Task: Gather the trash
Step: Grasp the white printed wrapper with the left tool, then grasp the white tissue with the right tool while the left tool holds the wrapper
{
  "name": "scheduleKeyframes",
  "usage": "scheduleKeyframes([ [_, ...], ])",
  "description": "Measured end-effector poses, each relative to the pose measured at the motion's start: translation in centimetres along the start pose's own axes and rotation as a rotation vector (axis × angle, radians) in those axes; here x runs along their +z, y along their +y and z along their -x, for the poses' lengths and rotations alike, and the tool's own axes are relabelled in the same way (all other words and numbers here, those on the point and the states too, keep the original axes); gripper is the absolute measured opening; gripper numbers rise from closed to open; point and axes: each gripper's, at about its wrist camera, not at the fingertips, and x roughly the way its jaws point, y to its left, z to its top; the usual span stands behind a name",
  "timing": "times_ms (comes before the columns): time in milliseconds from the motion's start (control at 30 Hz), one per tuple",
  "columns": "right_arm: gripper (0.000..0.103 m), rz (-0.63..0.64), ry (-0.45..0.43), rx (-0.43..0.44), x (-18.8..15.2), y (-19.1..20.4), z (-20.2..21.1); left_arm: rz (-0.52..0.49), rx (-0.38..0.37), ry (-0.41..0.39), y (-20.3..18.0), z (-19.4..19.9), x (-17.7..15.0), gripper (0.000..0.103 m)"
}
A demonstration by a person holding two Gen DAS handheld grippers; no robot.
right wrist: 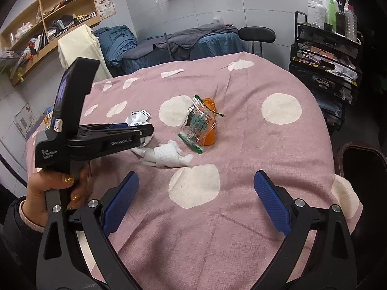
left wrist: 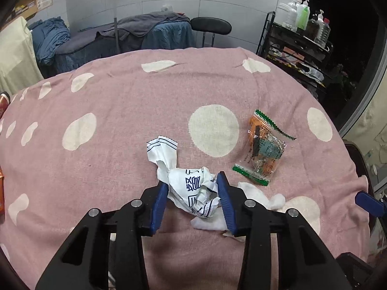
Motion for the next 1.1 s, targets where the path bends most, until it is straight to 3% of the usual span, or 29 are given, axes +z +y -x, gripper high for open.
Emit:
scheduleKeyframes([
  [267, 0.094, 0.096, 0.048, 0.043, 1.8, 2.3, -2.2, 0.09, -0.025, -0.09, 2.7, 5.2, -2.2, 0.04],
  [433, 0.087, 0.111, 0.124, 0.104, 3.3, 3.5, -4.8, 0.113, -0.04, -0.117, 3.3, 7.3, -3.6, 0.04],
  [600, 0.08, 0.184, 0.208, 0.085, 3.8, 5.3, -7.8, 0.112, -0.04, -0.132, 3.5, 8.1, -5.0, 0.04],
  [800, 0.055, 0.205, 0.317, 0.086, 3.4, 5.9, -10.7, 0.115, -0.039, -0.152, 3.4, 8.7, -6.2, 0.041],
  [833, 0.044, 0.201, 0.314, 0.084, 3.3, 5.8, -10.7, 0.117, -0.036, -0.151, 3.4, 8.8, -6.3, 0.041],
  [867, 0.041, 0.191, 0.303, 0.086, 3.3, 5.6, -10.6, 0.12, -0.039, -0.149, 3.4, 8.8, -6.4, 0.041],
  [1000, 0.013, 0.155, 0.248, 0.1, 3.2, 4.7, -9.5, 0.137, -0.05, -0.145, 3.3, 8.9, -6.7, 0.041],
  [1100, 0.007, 0.136, 0.203, 0.116, 3.2, 4.3, -8.4, 0.132, -0.05, -0.146, 3.0, 9.0, -6.8, 0.041],
])
